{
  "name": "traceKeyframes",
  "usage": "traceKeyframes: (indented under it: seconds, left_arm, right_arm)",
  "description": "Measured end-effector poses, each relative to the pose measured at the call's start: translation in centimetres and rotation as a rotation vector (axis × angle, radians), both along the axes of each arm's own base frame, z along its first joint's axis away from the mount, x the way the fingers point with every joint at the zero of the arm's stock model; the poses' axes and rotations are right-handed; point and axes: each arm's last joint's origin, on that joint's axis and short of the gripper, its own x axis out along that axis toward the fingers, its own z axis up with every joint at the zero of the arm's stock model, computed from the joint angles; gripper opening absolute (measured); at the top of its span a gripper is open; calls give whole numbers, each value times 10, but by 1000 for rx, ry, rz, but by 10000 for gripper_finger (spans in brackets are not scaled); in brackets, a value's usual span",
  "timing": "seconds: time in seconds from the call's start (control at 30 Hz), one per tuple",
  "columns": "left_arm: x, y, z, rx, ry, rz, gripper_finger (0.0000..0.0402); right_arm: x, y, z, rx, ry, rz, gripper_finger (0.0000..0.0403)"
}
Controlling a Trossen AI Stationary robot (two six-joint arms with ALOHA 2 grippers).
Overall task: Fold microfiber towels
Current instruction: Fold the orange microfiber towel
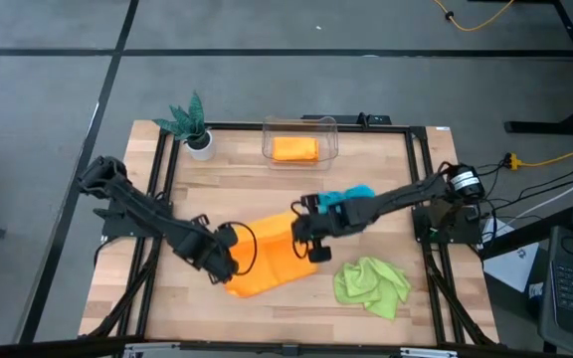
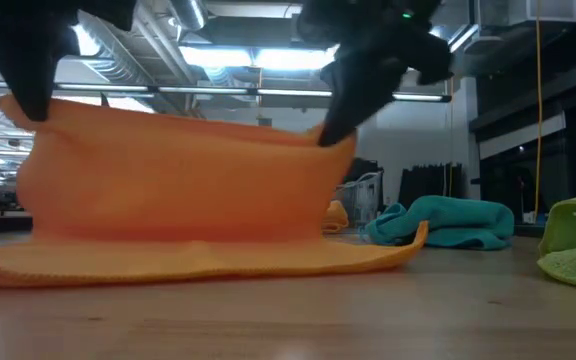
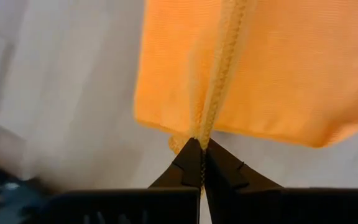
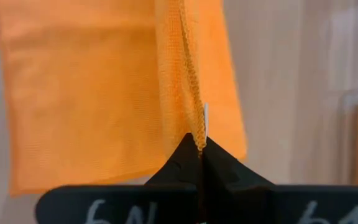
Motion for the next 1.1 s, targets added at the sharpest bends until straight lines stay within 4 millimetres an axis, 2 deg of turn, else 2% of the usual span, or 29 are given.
traceKeyframes:
  seconds: [0.27, 0.43, 0.57, 0.7, 0.83, 1.1]
  left_arm:
    - [14, -40, -34, -2, -87, -11, 0]
    - [17, -51, -55, -12, -26, -3, 0]
    - [18, -58, -60, -38, -35, -16, 0]
    - [21, -62, -60, -88, -55, -21, 0]
    - [20, -64, -60, -142, -28, -22, 9]
    - [29, -71, -58, -216, -114, -54, 87]
  right_arm:
    - [-20, 34, -29, -16, -8, -4, 0]
    - [-26, 49, -35, 23, -38, -12, 0]
    - [-29, 57, -35, 49, -41, -20, 5]
    - [-31, 59, -36, 59, -33, -29, 34]
    - [-31, 61, -36, 116, -10, -10, 79]
    - [-32, 63, -35, 179, 35, 6, 167]
